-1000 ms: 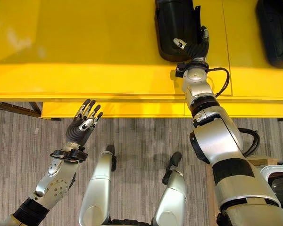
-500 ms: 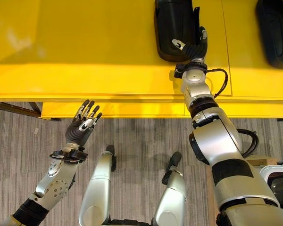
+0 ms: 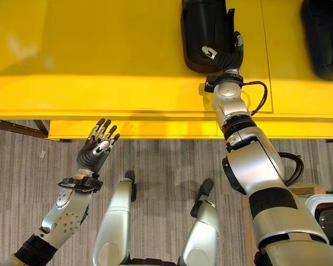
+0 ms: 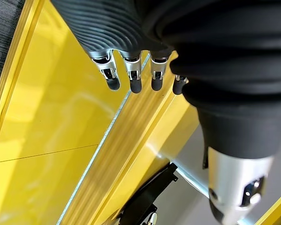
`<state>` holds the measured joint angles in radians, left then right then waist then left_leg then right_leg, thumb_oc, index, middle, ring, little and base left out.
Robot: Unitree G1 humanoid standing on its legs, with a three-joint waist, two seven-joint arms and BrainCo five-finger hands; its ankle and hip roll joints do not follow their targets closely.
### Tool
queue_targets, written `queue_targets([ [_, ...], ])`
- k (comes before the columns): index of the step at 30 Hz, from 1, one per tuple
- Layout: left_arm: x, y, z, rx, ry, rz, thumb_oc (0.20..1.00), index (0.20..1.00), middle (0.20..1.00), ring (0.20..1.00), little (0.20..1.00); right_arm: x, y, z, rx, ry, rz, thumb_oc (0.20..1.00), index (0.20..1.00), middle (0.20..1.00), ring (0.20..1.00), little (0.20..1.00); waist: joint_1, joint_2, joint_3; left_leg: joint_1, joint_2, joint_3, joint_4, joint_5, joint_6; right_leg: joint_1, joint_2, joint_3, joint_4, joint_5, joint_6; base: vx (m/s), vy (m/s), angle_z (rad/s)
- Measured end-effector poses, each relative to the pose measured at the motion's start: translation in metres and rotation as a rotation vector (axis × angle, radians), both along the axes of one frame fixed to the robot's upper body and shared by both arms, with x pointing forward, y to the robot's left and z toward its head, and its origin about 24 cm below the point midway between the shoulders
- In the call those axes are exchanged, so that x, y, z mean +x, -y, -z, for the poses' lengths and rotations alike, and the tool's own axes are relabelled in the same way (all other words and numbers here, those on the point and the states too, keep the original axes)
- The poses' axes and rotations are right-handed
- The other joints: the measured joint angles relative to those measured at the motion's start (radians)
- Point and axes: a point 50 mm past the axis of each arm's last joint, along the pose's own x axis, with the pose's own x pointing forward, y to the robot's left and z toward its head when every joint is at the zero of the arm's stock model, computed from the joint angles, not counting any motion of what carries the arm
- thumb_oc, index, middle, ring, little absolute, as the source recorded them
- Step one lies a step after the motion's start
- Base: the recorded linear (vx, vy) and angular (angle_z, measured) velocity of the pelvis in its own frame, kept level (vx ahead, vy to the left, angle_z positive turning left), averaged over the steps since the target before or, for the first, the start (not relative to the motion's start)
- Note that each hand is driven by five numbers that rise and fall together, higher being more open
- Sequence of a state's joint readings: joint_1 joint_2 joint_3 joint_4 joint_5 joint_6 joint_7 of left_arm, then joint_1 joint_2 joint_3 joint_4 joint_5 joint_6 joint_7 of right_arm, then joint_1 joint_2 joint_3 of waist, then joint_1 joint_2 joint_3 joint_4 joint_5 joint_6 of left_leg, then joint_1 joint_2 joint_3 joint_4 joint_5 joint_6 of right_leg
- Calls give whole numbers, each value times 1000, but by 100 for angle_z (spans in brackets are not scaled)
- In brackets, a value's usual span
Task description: Move parts from the plastic box to the shelf.
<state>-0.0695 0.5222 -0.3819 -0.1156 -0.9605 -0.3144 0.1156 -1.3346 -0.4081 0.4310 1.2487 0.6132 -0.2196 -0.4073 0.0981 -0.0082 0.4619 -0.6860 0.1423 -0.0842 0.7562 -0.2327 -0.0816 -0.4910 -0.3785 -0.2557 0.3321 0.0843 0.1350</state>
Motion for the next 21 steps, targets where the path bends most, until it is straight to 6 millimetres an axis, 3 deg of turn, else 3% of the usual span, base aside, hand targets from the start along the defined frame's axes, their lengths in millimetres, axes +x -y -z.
queue_targets([
  [7,-1,-1,1,-1,-5,-4,1000,1000,1000,1000,1000,-5,14,-6,17,48,17,1000,1000,1000,1000,1000,-6,-1,0,-31,0,-2,19,-8,8,-16,0,0,6,1,-1,4,1,2],
  [21,-1,-9,-1,-5,6,-41,1000,1000,1000,1000,1000,-29,45,21,151,151,26,1000,1000,1000,1000,1000,-38,-28,24,-30,17,-1,21,-14,12,-39,12,17,36,-4,4,5,-3,-2],
])
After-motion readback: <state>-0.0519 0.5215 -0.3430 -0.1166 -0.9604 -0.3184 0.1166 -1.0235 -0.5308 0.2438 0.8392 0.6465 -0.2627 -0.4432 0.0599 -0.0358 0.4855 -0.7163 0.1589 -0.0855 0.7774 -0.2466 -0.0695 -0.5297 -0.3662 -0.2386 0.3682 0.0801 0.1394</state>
